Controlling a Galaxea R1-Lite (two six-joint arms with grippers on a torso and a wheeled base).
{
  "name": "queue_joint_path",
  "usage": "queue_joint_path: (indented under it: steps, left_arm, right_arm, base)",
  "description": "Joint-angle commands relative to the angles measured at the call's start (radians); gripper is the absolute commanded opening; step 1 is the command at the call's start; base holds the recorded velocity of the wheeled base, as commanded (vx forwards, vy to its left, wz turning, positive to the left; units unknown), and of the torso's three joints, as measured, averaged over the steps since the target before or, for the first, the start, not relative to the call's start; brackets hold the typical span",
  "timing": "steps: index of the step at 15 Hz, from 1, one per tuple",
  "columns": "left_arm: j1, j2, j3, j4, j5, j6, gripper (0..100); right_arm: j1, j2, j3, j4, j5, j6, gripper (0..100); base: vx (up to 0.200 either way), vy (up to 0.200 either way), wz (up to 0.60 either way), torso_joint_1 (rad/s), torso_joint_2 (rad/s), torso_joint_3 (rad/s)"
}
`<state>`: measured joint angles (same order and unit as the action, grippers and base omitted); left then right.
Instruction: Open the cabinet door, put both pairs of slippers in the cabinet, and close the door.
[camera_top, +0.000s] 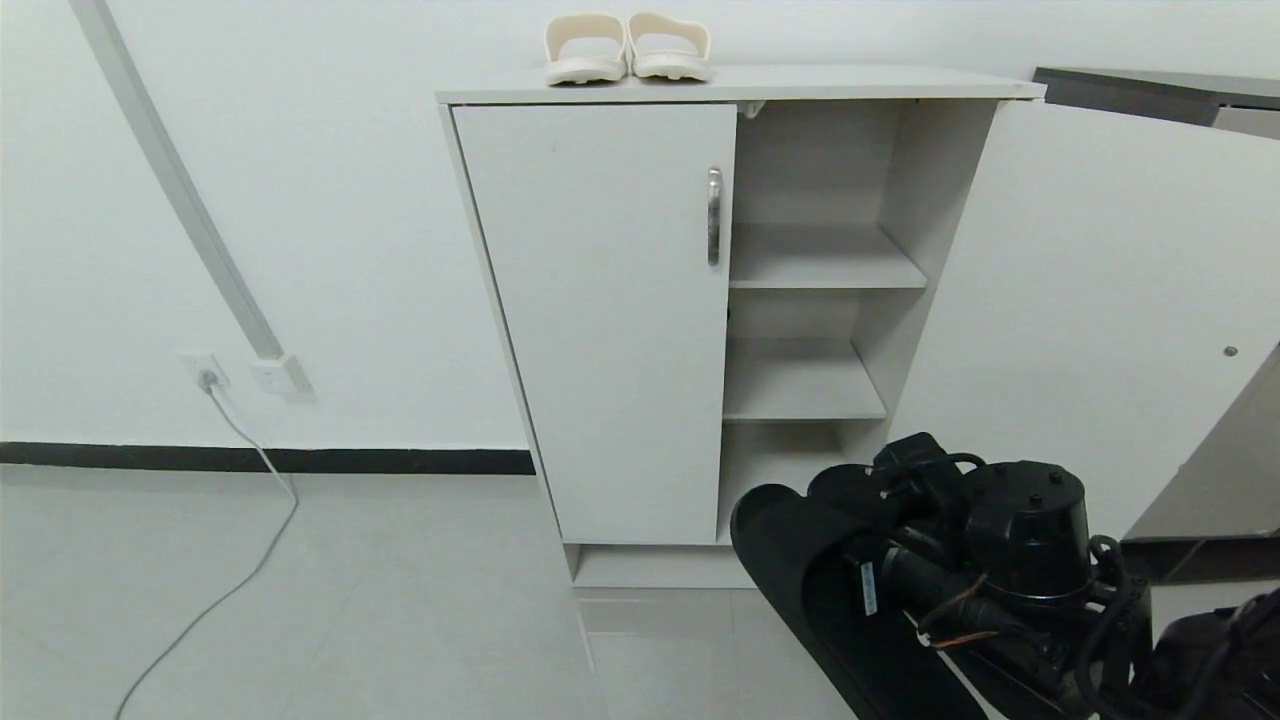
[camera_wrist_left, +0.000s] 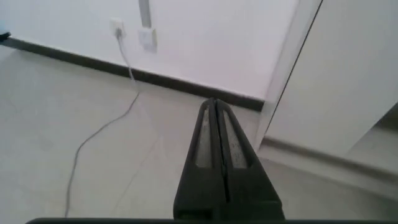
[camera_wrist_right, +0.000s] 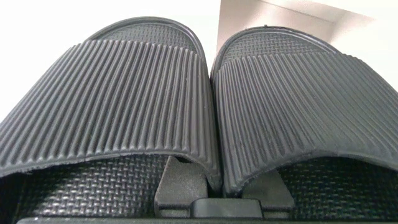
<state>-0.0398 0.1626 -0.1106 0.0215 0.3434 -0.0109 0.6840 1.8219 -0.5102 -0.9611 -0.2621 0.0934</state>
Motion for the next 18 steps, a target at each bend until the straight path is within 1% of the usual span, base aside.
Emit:
queue_joint_path:
  steps: [1,2,3,4,5,6,8,9,10,11,12,13,14,15,16,17,18]
  left_arm:
    - [0.041,-0.163,0.095,-0.031,-0.078,0.019,0]
    - [0.04,-0.163,0.108,-0.057,-0.172,0.025,0]
    - [0.041,-0.163,0.111,-0.048,-0.267,-0.001,0]
    - [0.04,-0.163,0.108,-0.014,-0.33,-0.011,0]
    - [0.041,-0.163,0.111,-0.021,-0.333,0.002,0]
    - [0.04,-0.163,0.111,-0.023,-0.336,0.091,0]
    - [0.041,-0.163,0.111,-0.021,-0.337,0.088,0]
    - [0.041,-0.163,0.111,-0.021,-0.337,0.052,0]
    - [0.041,-0.163,0.111,-0.023,-0.334,0.028,0]
    - [0.041,-0.163,0.111,-0.023,-0.334,0.014,0]
    - [0.041,-0.163,0.111,-0.023,-0.334,0.015,0]
    - [0.04,-0.163,0.111,-0.023,-0.334,0.015,0]
    - [0.04,-0.163,0.111,-0.023,-0.334,0.015,0]
    - [0.04,-0.163,0.111,-0.023,-0.336,0.015,0]
    - [0.041,-0.163,0.111,-0.023,-0.336,0.017,0]
    - [0.041,-0.163,0.111,-0.023,-0.337,0.017,0]
    - [0.041,-0.163,0.111,-0.023,-0.337,0.019,0]
  right_arm:
    - [0.003,0.002,0.001,-0.001,0.0,0.0,0]
    - [0.005,0.002,0.001,-0.002,0.0,0.0,0]
    - [0.006,0.002,0.001,-0.002,0.0,0.0,0]
    - [0.006,0.002,0.001,-0.002,0.0,0.0,0]
    - [0.006,0.002,0.001,-0.002,0.0,0.0,0]
    - [0.008,0.002,-0.001,-0.002,-0.003,0.0,0]
    - [0.009,0.008,-0.008,-0.002,-0.037,-0.001,0]
    - [0.009,0.043,-0.044,-0.002,-0.12,0.0,0]
    - [0.009,0.074,-0.08,-0.002,-0.177,0.008,0]
    - [0.023,0.109,-0.137,-0.001,-0.239,0.049,0]
    - [0.037,0.146,-0.203,0.004,-0.321,0.095,0]
    - [0.04,0.197,-0.255,0.005,-0.419,0.114,0]
    - [0.042,0.232,-0.291,0.001,-0.488,0.115,0]
    - [0.046,0.25,-0.312,0.001,-0.52,0.117,0]
    - [0.06,0.26,-0.344,0.002,-0.531,0.115,0]
    - [0.081,0.266,-0.383,0.007,-0.536,0.112,0]
    - [0.095,0.266,-0.393,0.008,-0.537,0.109,0]
  base:
    - [0.0,0.0,0.0,0.0,0.0,0.0]
    - [0.0,0.0,0.0,0.0,0.0,0.0]
    - [0.0,0.0,0.0,0.0,0.0,0.0]
    - [0.0,0.0,0.0,0.0,0.0,0.0]
    - [0.0,0.0,0.0,0.0,0.0,0.0]
    - [0.0,0.0,0.0,0.0,0.0,0.0]
    - [0.0,0.0,0.0,0.0,0.0,0.0]
    - [0.0,0.0,0.0,0.0,0.0,0.0]
    - [0.0,0.0,0.0,0.0,0.0,0.0]
    - [0.0,0.0,0.0,0.0,0.0,0.0]
    - [0.0,0.0,0.0,0.0,0.0,0.0]
    - [0.0,0.0,0.0,0.0,0.0,0.0]
    - [0.0,0.0,0.0,0.0,0.0,0.0]
    - [0.0,0.0,0.0,0.0,0.0,0.0]
    - [0.0,0.0,0.0,0.0,0.0,0.0]
    - [0.0,-0.2,0.0,0.002,0.0,-0.002]
    - [0.0,-0.2,0.0,0.002,0.0,0.002]
